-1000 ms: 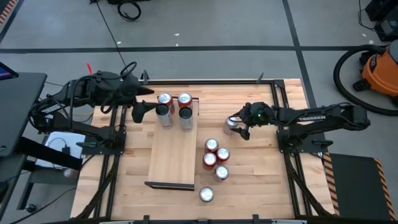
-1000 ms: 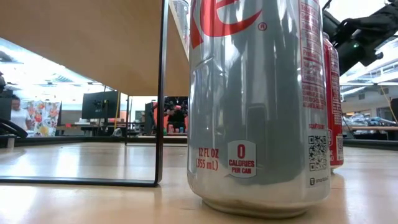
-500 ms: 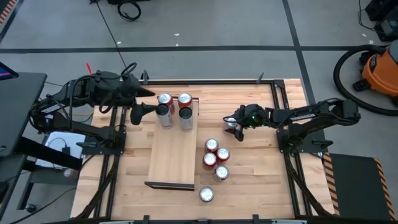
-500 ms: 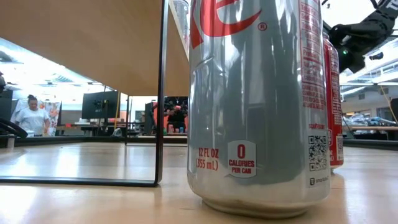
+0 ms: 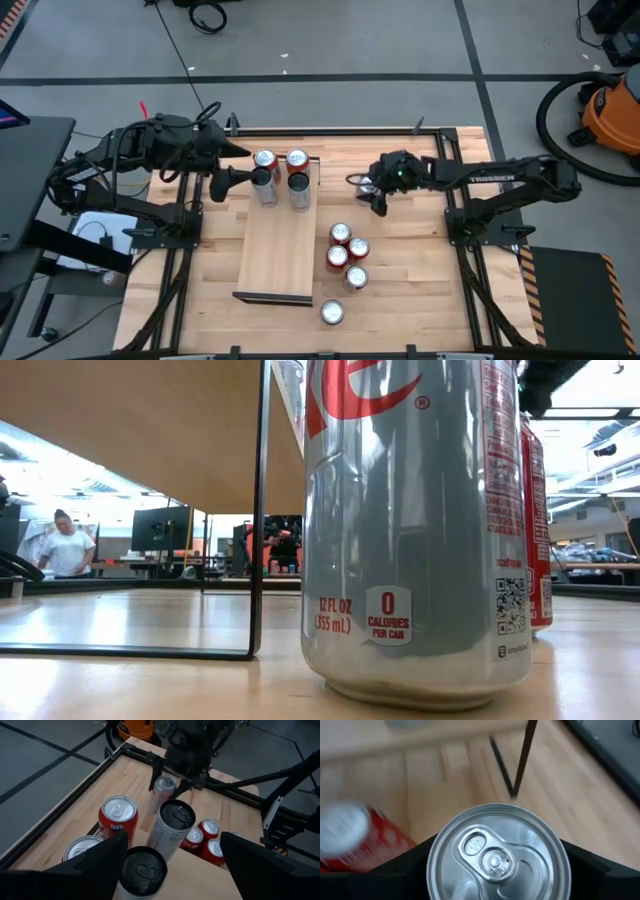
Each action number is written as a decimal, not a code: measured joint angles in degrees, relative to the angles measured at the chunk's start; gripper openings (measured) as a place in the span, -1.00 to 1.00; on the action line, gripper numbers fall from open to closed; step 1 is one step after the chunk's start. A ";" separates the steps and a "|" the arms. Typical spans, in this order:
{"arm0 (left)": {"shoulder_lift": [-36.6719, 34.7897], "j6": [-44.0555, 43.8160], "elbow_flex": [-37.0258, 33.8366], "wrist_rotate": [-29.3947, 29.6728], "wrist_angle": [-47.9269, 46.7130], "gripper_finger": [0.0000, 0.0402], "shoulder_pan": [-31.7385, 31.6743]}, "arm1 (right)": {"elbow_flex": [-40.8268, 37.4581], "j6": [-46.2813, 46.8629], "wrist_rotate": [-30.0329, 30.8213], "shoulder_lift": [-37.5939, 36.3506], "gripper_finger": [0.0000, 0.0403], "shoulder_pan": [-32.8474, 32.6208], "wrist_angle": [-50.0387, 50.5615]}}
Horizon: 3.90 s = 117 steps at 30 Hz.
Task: Place canned beverage on shelf
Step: Put the top red and silver soda can on the shelf
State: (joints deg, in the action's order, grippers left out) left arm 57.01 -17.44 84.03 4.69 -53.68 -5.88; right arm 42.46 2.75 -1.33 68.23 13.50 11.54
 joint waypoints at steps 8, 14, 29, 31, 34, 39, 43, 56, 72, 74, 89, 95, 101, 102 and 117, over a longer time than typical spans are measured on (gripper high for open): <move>0.00 -0.32 0.00 7.43 3.81 0.64 7.60 | 14.69 -0.09 -0.20 0.04 0.58 -4.27 12.48; 0.00 -2.90 0.00 10.69 3.92 0.64 9.98 | 17.94 4.83 -2.92 0.07 0.58 -9.96 7.45; 1.70 -14.52 -0.02 12.41 5.55 0.64 11.39 | 24.23 10.58 3.51 9.74 0.58 -23.10 -0.07; 2.04 -14.33 -0.02 12.46 6.08 0.64 11.40 | 26.76 10.63 6.18 12.26 0.58 -24.14 0.60; 1.97 -12.42 -0.02 11.14 5.78 0.64 12.08 | 30.28 10.66 8.06 16.10 0.58 -25.16 1.46; 1.84 -9.13 0.02 6.31 1.19 0.64 15.39 | 36.08 11.23 10.28 22.18 0.58 -25.91 1.23; 1.90 -11.09 0.02 4.79 -7.89 0.64 19.20 | 40.38 13.56 12.55 27.10 0.58 -25.90 1.46; 3.34 -14.65 -0.11 15.95 -20.31 0.61 35.01 | 48.30 20.55 18.10 35.76 0.58 -25.75 2.78; 3.45 -16.87 -14.92 24.26 0.60 0.16 41.59 | 48.29 19.67 19.88 35.70 0.58 -25.71 9.18; 3.45 -17.53 -17.14 24.42 5.07 0.14 40.62 | 48.30 19.62 19.91 35.69 0.58 -25.71 9.22; 4.19 -18.97 -20.83 24.63 19.11 0.13 33.70 | 48.27 9.99 18.02 35.65 0.77 -24.52 4.87; 4.15 -19.31 -20.83 24.61 19.16 0.13 32.67 | 48.25 5.15 17.77 34.62 0.74 -24.71 2.62; 5.15 -21.87 -20.81 23.06 19.03 0.13 33.44 | 48.24 0.12 17.83 31.39 0.73 -24.77 1.03; 5.60 -22.23 -20.81 22.93 18.78 0.13 33.42 | 48.23 -0.35 17.45 30.51 0.73 -24.66 1.28; 12.57 -22.13 -20.76 21.32 17.41 0.13 32.96 | 46.83 -6.05 -8.26 21.51 0.73 -23.35 25.92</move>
State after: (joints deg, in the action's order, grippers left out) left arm 69.59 -39.58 63.26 26.01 -36.27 27.07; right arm 89.30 -3.31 -9.59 89.73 -9.85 37.46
